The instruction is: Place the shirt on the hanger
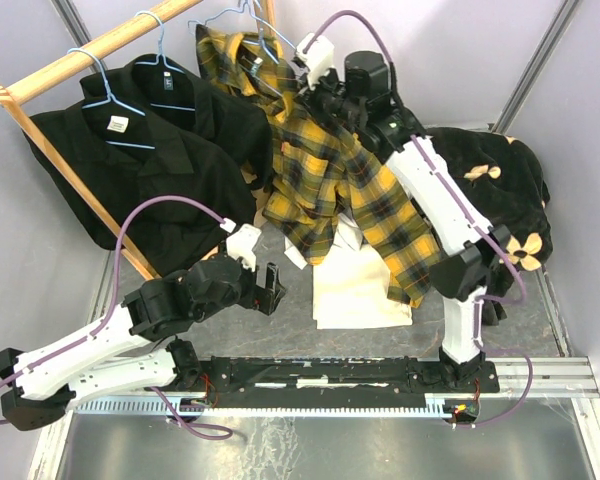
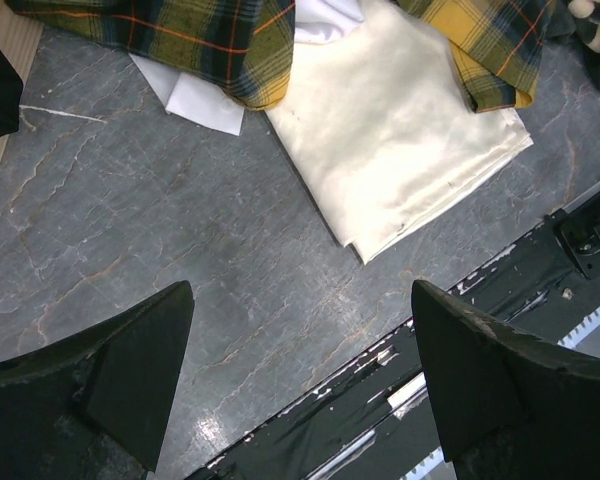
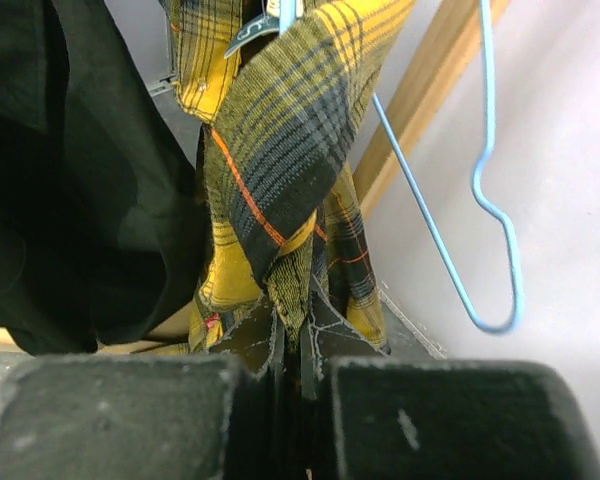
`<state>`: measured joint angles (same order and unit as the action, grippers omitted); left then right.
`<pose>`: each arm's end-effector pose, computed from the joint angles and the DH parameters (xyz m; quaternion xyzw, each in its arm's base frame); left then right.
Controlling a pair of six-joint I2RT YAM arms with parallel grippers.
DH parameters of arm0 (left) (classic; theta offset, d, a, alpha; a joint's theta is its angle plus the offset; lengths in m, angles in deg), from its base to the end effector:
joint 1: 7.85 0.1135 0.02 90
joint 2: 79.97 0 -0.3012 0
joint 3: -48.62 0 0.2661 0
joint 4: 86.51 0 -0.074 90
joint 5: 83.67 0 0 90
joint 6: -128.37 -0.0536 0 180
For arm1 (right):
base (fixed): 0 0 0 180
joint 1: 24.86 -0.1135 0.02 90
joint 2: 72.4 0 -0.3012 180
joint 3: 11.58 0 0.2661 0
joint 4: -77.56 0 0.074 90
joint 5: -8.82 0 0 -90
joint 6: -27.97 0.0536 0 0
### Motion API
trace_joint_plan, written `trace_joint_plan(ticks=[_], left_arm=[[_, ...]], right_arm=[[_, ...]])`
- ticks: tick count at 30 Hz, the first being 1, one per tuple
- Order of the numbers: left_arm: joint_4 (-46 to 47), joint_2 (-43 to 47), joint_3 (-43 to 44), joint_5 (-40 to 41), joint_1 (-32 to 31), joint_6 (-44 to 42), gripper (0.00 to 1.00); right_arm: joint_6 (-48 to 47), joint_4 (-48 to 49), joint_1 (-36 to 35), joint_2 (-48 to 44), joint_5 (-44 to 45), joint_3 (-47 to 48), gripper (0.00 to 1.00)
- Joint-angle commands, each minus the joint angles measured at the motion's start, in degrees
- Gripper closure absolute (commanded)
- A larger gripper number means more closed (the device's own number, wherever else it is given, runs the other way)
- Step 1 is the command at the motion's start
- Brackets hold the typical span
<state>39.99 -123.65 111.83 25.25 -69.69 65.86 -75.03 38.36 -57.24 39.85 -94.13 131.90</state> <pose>0.0891 -0.1297 0.3408 0.1834 0.8548 -0.2225 0.4315 0.4045 0.2707 0.5127 -0.3575 0.6632 0.1936 0.6284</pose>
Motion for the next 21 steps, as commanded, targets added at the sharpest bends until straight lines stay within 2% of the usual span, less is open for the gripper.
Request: trace_joint_plan(ticks=[1, 8, 16, 18, 21], left_arm=[[1.57, 1.67, -0.29, 0.19, -0.12, 2.93, 0.05], [2.43, 2.65, -1.25, -0.37, -0.09, 3.72, 0.05], [3.33, 3.02, -2.01, 0.09, -0.07, 4.25, 0.05], [2.98, 3.55, -1.98, 2.01, -0.09, 5.27, 0.06], [-0.89, 5.81, -1.48, 12.6, -0.15, 10.62, 0.06]], right_arm=[[1.68, 6.31, -2.27, 5.27, 4.38, 11.54, 1.0], [4.05, 11.65, -4.61, 16.21, 9.23, 25.01, 1.0], [6.84, 19.93, -7.22, 21.49, 13.92, 28.16, 1.0], [6.57, 20.58, -7.68, 21.88, 14.18, 28.26, 1.0], [6.07, 21.0, -7.93, 19.08, 13.69, 25.74, 1.0]])
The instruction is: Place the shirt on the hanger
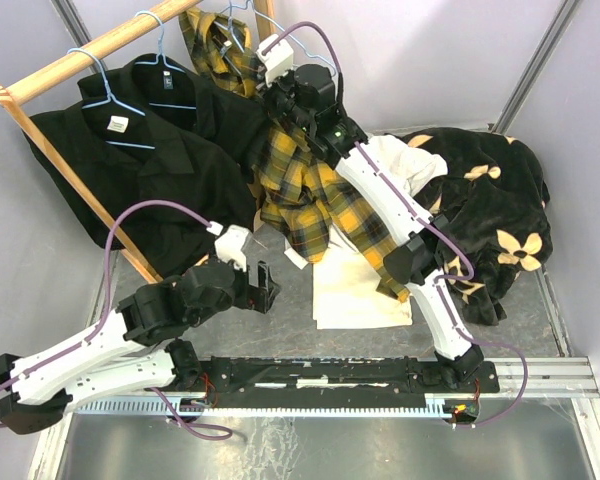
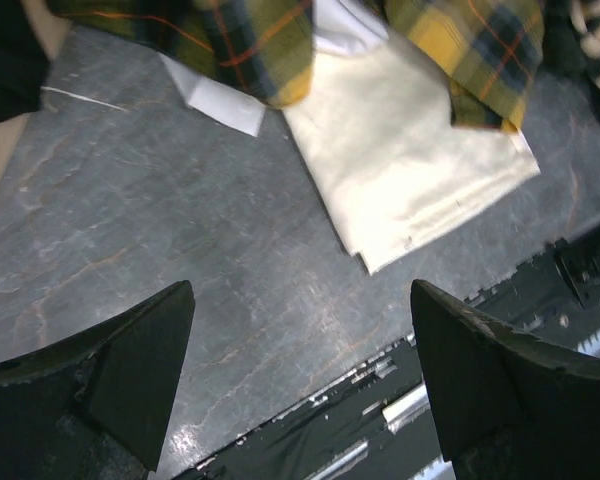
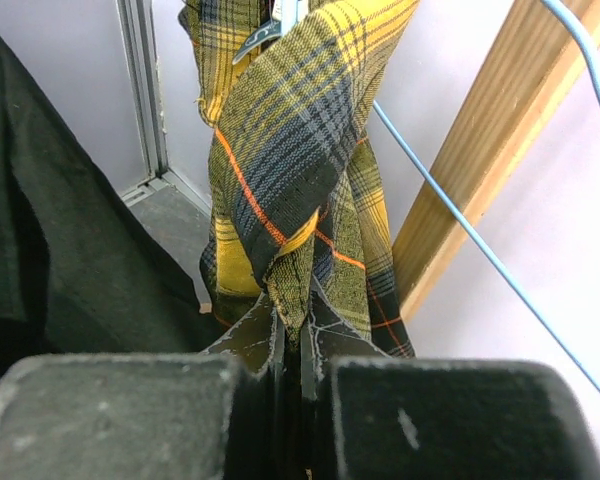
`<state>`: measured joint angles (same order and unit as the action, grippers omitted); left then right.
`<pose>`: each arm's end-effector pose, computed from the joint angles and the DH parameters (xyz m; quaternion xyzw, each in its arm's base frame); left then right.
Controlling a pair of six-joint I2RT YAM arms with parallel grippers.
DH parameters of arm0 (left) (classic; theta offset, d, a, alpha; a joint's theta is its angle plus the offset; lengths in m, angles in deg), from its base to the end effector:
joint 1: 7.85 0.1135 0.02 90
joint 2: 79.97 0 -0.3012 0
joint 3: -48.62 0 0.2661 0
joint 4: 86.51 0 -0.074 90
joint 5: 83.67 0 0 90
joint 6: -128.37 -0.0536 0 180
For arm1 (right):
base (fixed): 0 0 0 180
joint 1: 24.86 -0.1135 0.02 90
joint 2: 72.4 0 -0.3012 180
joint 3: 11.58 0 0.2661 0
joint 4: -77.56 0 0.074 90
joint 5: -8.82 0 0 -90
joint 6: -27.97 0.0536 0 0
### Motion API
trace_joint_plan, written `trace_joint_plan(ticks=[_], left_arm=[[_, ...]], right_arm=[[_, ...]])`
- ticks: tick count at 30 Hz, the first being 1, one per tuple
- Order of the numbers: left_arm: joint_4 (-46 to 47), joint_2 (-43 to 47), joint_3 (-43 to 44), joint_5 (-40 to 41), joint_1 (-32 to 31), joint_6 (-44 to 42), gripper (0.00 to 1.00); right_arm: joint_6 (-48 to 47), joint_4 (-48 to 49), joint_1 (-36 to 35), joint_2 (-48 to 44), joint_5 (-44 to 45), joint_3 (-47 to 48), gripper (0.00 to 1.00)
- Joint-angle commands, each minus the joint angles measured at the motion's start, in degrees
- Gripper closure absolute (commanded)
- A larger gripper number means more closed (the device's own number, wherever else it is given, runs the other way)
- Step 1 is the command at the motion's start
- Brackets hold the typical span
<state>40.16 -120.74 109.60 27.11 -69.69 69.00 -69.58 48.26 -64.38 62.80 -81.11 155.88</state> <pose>0.0855 -0.1194 0.3343 0.1499 0.8561 -0.2286 0.4385 0.4522 0.3730 0.4744 -0.2746 0.6315 0.1993 0.6972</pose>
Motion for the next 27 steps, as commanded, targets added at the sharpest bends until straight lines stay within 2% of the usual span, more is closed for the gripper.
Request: trace_joint_plan(ticks=[1, 7, 13, 17, 22, 27], left_arm=[[-2.66, 3.94, 1.12, 14.87, -0.09, 9.56, 0.06], [-14.49, 9.44, 5.12, 33.64, -0.16, 22.48, 0.07], [-15.67, 9.71, 6.66, 37.24, -0.09, 21.88, 0.07], [-10.07, 8.47, 7.36, 35.29, -0.12, 15.6, 0.05], [6.4, 9.47, 8.08, 26.55, -0.07, -3.38, 0.05], [15.19, 5.36, 13.11, 24.56, -0.08, -15.92, 0.05]], right_arm=[[0.2, 11.17, -0.75, -5.64, 0.38, -0.14, 1.0], [-3.33, 10.26, -0.6, -17.33, -1.9, -14.27, 1.0], [-5.43, 5.4, -0.45, -23.75, -3.54, -20.28, 1.0], [-6.14, 3.59, -0.03, -27.3, -3.07, -25.72, 1.0], [-5.96, 1.12, 1.43, -30.43, -5.04, -30.73, 1.0], [-4.33, 0.4, 2.94, -31.75, -7.67, -33.87, 1.0]])
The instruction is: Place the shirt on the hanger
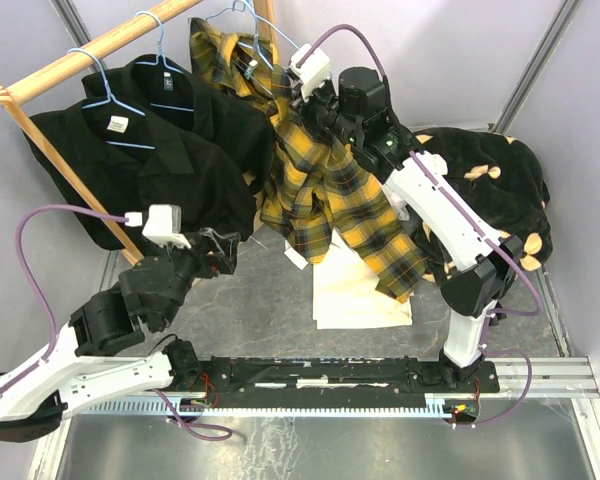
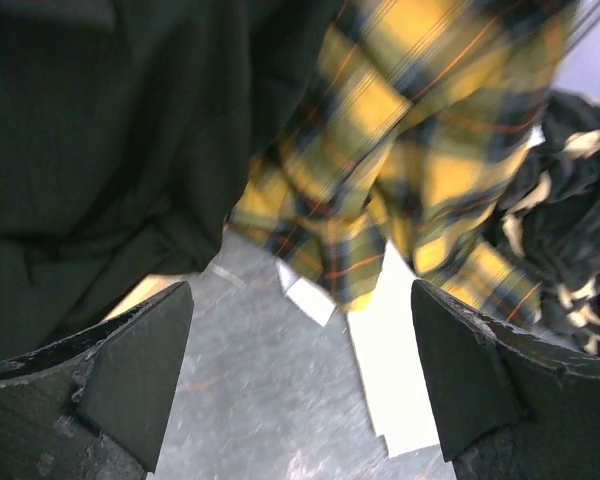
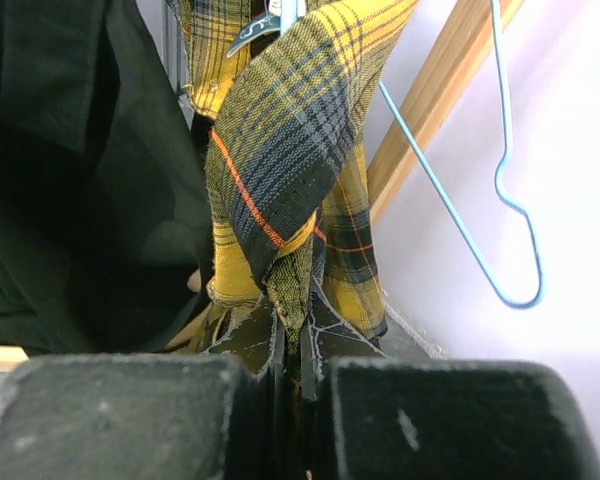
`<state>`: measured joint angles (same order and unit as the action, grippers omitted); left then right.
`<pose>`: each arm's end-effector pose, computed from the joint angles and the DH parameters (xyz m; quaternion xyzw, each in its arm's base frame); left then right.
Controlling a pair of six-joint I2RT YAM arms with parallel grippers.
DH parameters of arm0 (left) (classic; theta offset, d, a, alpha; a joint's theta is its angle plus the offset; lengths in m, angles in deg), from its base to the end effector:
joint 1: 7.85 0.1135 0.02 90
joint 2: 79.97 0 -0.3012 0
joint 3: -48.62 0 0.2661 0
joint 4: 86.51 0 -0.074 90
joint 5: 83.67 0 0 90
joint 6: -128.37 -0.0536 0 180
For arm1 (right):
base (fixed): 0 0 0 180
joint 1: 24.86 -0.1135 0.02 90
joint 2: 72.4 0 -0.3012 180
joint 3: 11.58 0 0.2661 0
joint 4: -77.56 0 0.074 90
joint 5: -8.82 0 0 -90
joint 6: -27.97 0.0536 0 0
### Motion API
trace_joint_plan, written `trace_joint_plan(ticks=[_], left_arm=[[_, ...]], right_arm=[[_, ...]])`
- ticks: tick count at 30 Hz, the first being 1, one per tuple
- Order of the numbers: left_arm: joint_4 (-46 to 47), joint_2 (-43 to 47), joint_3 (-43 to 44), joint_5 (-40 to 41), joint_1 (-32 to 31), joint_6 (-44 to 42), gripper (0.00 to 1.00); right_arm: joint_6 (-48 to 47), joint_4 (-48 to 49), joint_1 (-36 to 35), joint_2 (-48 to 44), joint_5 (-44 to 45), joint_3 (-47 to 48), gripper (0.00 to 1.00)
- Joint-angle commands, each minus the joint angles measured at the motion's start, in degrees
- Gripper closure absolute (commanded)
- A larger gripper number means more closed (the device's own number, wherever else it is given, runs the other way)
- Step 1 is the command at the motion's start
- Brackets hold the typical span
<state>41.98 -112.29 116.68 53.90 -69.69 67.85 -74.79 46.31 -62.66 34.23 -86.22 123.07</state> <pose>0.0762 -0.0584 0.4000 -0.0304 0.7686 -0.1701 0.6159 0.3671 0.2907 0.5199 -0.3374 0.6436 0.1800 0.6630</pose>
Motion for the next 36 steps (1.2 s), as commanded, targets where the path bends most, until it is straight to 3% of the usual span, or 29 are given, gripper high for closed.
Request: trace_joint_plan(ticks=[1, 3, 5, 8, 10, 15, 17, 20, 23, 26, 27, 30, 36], left_arm=[[13.5, -4.54, 7.33, -1.35, -0.05, -16.31, 0.05], [12.71, -6.79, 9.59, 2.64, -0.06, -17.23, 0.05], [9.84, -8.21, 10.91, 11.51, -0.04, -13.77, 0.05], [-2.95, -9.15, 12.86, 27.06, -0.07, 3.18, 0.05], [-16.94, -9.04, 13.86, 33.82, -0.03, 15.85, 0.06], [-39.04, -10.7, 14.81, 37.51, 3.58, 36.33, 0.07], [-38.43, -12.41, 13.49, 36.76, 6.65, 34.48, 0.05], [-28.89, -15.22, 10.0, 34.36, 9.52, 24.2, 0.0], [-22.17, -16.45, 7.27, 29.75, 13.73, 19.28, 0.01], [-11.88, -14.77, 3.23, 20.99, 23.42, 7.71, 0.01], [-8.47, -14.15, 1.99, 17.03, 29.22, 5.33, 0.01], [-8.89, -15.05, 1.46, 9.22, 40.83, 3.09, 0.01], [-6.51, -12.67, -0.27, 10.55, 49.92, 0.42, 0.01]], right_arm=[[1.01, 2.27, 1.24, -3.06, -2.8, -1.3, 1.0], [1.5, 2.26, 1.27, -2.65, -3.3, -1.51, 1.0], [2.03, 2.14, 1.3, -2.19, -3.67, -1.4, 1.0], [2.67, 1.97, 1.32, -1.9, -4.14, -1.47, 1.0], [2.94, 2.0, 1.33, -1.86, -4.63, -1.64, 1.0], [3.15, 1.95, 1.24, -1.98, -5.15, -2.09, 1.0], [3.17, 2.12, 1.33, -2.16, -5.18, -2.66, 1.0], [3.09, 2.22, 1.29, -2.51, -5.3, -3.66, 1.0], [3.09, 2.31, 1.29, -2.99, -5.41, -4.53, 1.0], [3.09, 2.14, 1.32, -3.08, -5.68, -4.64, 1.0], [3.09, 2.09, 1.27, -3.09, -5.87, -4.64, 1.0], [3.03, 2.0, 1.28, -2.87, -6.3, -4.85, 1.0], [3.35, 2.0, 1.32, -2.33, -7.21, -4.97, 1.0]])
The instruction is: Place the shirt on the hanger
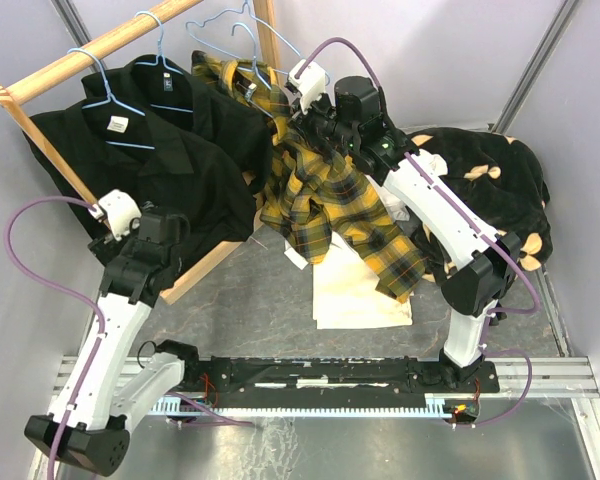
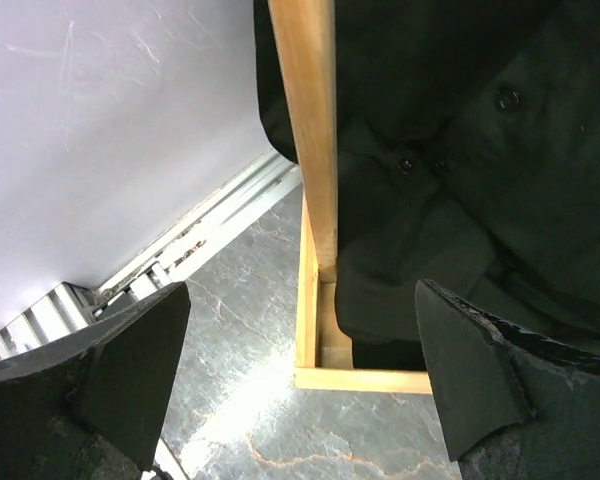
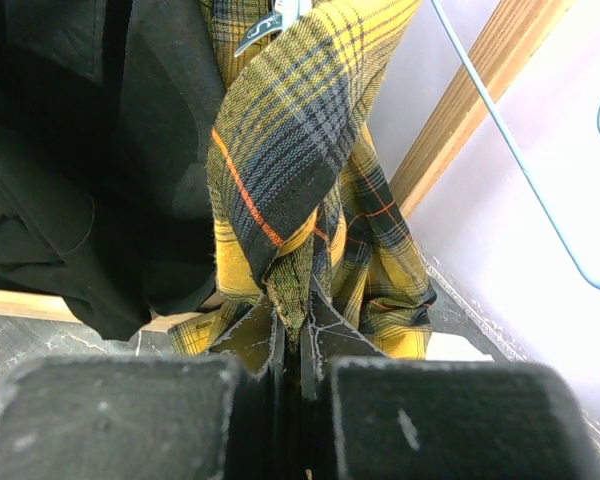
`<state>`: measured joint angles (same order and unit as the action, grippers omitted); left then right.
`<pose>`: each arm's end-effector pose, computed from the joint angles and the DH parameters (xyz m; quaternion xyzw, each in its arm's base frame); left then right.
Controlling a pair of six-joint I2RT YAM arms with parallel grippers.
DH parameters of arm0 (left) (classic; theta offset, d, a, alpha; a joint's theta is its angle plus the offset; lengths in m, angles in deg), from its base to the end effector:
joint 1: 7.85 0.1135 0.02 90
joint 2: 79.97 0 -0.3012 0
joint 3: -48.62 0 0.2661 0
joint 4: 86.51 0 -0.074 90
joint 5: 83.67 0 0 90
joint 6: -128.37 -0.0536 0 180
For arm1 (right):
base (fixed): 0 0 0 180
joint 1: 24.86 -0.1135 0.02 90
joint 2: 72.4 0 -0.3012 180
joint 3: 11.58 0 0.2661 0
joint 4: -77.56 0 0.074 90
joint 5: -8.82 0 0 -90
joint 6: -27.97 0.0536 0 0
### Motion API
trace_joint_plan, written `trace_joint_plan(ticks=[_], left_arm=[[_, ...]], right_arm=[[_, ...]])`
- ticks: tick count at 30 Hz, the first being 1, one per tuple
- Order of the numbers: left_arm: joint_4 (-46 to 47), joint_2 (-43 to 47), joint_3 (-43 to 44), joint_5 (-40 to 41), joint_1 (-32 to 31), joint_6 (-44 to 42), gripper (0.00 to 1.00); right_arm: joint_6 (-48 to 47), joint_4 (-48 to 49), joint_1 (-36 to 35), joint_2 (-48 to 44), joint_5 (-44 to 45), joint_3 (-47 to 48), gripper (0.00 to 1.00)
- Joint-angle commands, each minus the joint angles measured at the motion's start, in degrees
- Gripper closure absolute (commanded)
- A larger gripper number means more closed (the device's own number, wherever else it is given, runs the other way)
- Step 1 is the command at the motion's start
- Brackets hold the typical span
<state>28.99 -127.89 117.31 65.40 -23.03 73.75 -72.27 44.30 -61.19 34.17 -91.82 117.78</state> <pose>0.1475 0.0076 0.3612 -0.3310 0.7537 0.2639 0.5027 0.3774 0.2898 0.4822 -0.3570 0.6796 0.2132 0.6044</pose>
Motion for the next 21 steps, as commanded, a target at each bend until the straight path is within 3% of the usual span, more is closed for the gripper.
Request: trace_joint_plan(ticks=[1, 12, 21], left_arm=[[8.3, 3.54, -1.2, -0.82, 4.17, -6.77, 0.01], [26.67, 2.18, -5.07, -0.36, 14.06, -18.74, 0.01], [38.5, 0.92, -11.09, -2.56, 21.59, -21.35, 0.01]], right_arm=[[0.84, 4.05, -0.16, -2.24, -1.59, 0.3, 1.0], [1.7, 5.08, -0.12, -1.19, -2.38, 0.8, 1.0], [1.95, 4.5, -0.07, -0.49, -3.3, 3.16, 1.0]])
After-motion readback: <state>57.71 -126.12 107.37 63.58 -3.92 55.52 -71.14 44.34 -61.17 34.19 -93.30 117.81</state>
